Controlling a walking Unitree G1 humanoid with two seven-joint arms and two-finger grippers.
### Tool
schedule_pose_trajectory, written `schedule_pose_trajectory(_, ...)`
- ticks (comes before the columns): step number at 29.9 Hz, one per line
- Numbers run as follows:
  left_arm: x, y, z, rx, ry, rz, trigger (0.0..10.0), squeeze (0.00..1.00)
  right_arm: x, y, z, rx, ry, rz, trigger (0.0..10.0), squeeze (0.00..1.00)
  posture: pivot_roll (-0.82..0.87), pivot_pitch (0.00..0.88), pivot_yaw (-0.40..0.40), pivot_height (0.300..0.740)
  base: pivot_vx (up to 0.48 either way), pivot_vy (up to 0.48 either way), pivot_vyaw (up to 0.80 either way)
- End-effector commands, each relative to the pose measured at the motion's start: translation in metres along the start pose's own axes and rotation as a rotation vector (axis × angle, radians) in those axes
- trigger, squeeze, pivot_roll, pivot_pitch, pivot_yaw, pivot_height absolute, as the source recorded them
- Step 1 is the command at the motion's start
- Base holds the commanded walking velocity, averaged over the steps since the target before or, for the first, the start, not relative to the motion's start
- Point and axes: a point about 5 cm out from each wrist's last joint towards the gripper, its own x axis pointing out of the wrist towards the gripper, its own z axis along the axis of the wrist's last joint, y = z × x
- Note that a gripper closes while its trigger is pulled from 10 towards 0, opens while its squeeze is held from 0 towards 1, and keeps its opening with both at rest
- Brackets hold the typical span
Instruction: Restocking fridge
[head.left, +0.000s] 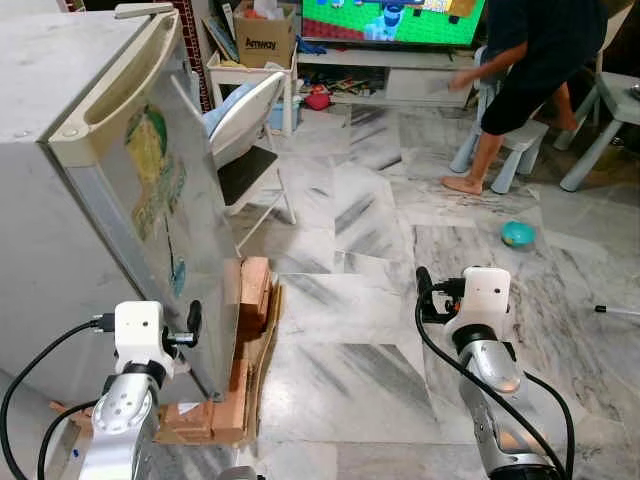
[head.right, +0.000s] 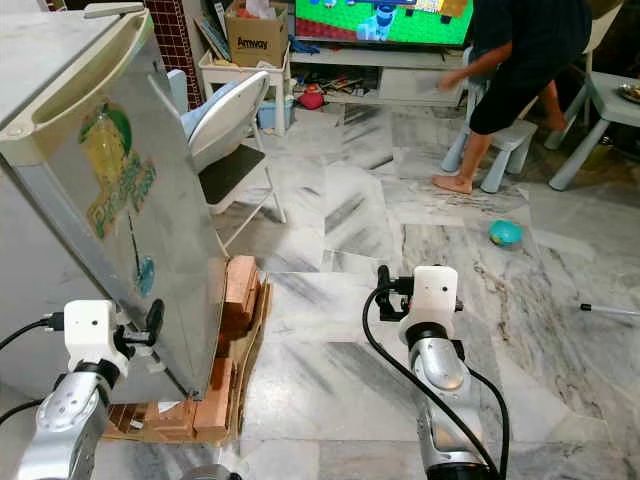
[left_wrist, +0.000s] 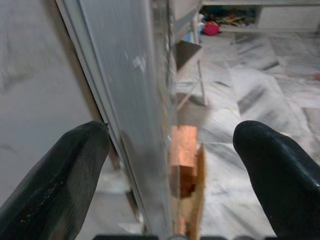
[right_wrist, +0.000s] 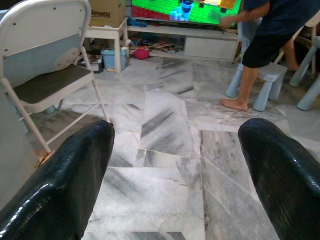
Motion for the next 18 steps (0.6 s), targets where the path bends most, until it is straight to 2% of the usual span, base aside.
schedule_pose_trajectory(1,0.003,-0.001,0.001,0.019,0.004,0.012,10.0,0.00,-0.001,0.000,-0.001,-0.013,0.009,0.016,10.0,0.00,0.03,0.011,-0.030,0.740,0.000,0.000,0.00)
schedule_pose_trajectory(4,0.007,-0.001,0.001,0.019,0.000,0.018,10.0,0.00,-0.002,0.001,-0.002,-0.037,0.009,0.036,10.0,0.00,0.03,0.009,-0.034,0.740,0.000,0.000,0.00)
schedule_pose_trajectory(7,0.014,-0.002,0.004,0.007,-0.022,0.014,10.0,0.00,-0.002,0.003,-0.003,-0.066,0.005,0.048,10.0,0.00,0.03,0.005,-0.037,0.740,0.000,0.000,0.67)
schedule_pose_trajectory(9,0.016,-0.003,0.005,-0.001,-0.026,0.013,10.0,0.00,-0.002,0.004,-0.003,-0.047,0.003,0.045,10.0,0.00,0.03,0.005,-0.037,0.740,0.000,0.000,0.80)
schedule_pose_trajectory(18,0.021,-0.007,0.007,0.001,-0.035,-0.026,10.0,0.00,0.000,0.000,-0.004,-0.037,0.009,0.032,10.0,0.00,0.02,0.013,-0.038,0.740,0.000,0.000,0.00)
